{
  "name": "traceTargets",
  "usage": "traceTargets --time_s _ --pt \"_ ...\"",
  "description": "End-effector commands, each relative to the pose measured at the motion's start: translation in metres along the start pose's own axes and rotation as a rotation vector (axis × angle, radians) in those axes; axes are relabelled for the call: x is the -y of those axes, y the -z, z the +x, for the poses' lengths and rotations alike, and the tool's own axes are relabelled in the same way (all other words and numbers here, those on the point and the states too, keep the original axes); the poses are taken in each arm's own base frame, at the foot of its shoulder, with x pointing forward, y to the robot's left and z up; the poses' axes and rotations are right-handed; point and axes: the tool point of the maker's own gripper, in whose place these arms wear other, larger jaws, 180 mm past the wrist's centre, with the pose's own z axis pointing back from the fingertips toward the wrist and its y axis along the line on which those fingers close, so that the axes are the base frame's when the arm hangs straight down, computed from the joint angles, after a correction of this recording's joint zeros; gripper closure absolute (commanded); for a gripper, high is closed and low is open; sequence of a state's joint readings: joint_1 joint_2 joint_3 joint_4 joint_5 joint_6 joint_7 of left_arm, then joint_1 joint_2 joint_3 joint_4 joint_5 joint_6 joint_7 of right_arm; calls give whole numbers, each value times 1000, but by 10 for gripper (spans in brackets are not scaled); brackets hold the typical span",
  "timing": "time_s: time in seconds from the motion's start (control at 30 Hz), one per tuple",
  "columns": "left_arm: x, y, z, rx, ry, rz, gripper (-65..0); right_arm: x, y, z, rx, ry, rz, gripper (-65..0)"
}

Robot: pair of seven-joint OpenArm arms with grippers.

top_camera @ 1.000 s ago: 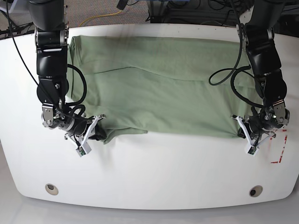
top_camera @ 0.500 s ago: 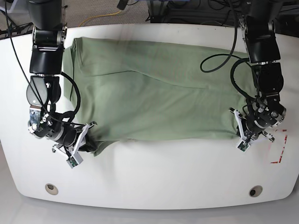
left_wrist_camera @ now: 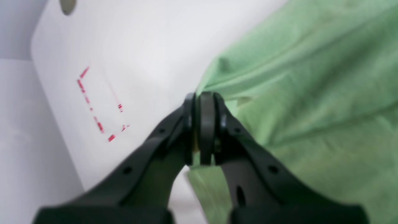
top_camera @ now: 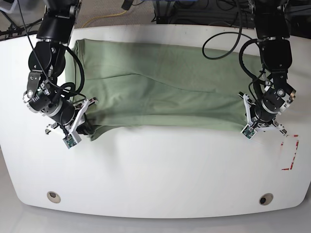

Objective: Fold the T-shirt properly
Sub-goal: 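Lift the hem with both grippers and fold it over onto the collar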

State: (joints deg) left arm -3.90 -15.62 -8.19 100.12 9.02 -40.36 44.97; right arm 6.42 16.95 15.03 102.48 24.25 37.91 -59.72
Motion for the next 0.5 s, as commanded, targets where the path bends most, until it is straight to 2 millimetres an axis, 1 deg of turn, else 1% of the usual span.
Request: traceTargets --time_s 0.0,0.07,0.17,0.23,0.3,0.33,0.4,0.43,0.47 --pt "-11 -16 17 56 31 52 0 -1 -16 16 67 -30 -26 0" --pt "-8 -23 13 35 52 65 0 -10 -21 8 58 -42 -22 0" --pt "-4 -34 3 -19 79 88 0 -30 -29 -6 40 -49 -2 0" --pt "1 -37 -2 -39 83 82 0 -41 -31 -13 32 -43 13 0" --pt "8 -38 -12 -65 85 67 0 -54 -33 -27 9 -23 33 0" --pt "11 -38 -17 -78 86 59 0 -55 -34 -34 -2 -4 33 0" --pt "17 -39 -24 -93 86 44 0 -52 -38 -44 -12 41 13 0" --pt "21 -40 -33 -113 86 35 0 -48 -42 -51 -17 73 -6 0" --pt "19 -42 -40 -132 91 43 0 -47 -44 -57 -26 91 -15 0"
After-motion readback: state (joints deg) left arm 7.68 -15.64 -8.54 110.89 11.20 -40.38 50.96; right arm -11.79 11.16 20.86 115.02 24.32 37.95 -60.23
